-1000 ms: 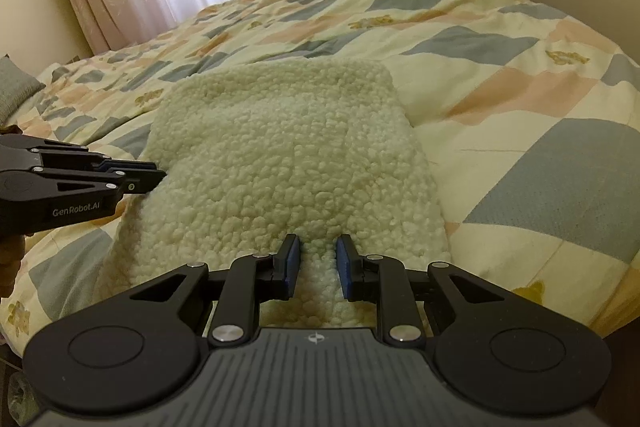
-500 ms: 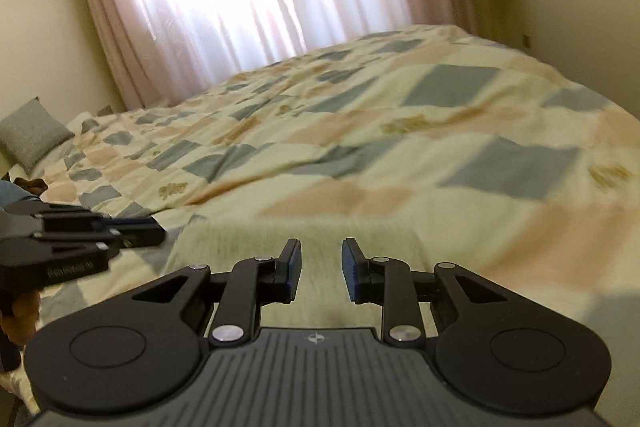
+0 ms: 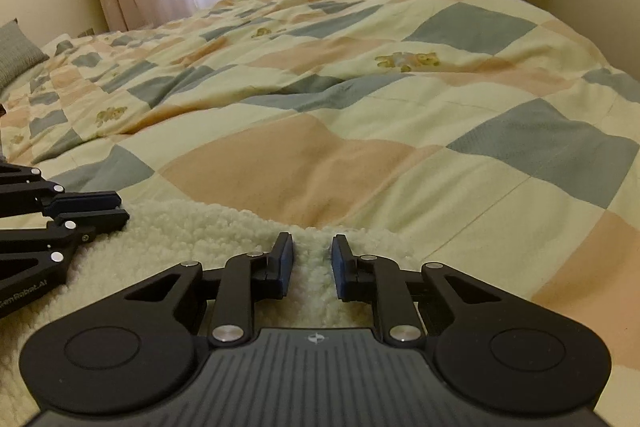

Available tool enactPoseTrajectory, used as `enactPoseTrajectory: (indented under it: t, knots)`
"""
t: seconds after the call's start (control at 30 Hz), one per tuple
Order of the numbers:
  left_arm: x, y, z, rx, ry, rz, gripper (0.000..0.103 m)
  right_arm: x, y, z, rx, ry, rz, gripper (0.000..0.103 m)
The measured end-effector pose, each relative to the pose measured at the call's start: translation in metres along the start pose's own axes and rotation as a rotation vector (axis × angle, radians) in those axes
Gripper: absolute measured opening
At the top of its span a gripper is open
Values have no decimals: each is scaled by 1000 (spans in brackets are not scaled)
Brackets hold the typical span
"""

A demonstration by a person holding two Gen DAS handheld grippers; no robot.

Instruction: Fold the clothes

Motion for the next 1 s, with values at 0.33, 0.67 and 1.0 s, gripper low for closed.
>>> enactPoseTrajectory:
  t: [0.33,0.67,1.0]
  knots:
    - [-3,-11,-130,-152,-47,-49,12,-8,-10,-152,-202,97,156,29]
    - [-59,-63,-117,-28,-101,7,11,54,-112,-157,-37,43,69,22]
    - [-75,-59,-135,9,-11,50,11,58,-110,-170,-25,9,68,24]
Point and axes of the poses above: each gripper's, at about its wrist camera, not at the fingertips, and z roughly the way its jaws point, x to its left, y to its top, the point moved 5 cm from there along z, roughly the way its jaws point, and after that the axes turned 2 degrees about -y, right-handed, at the moved point
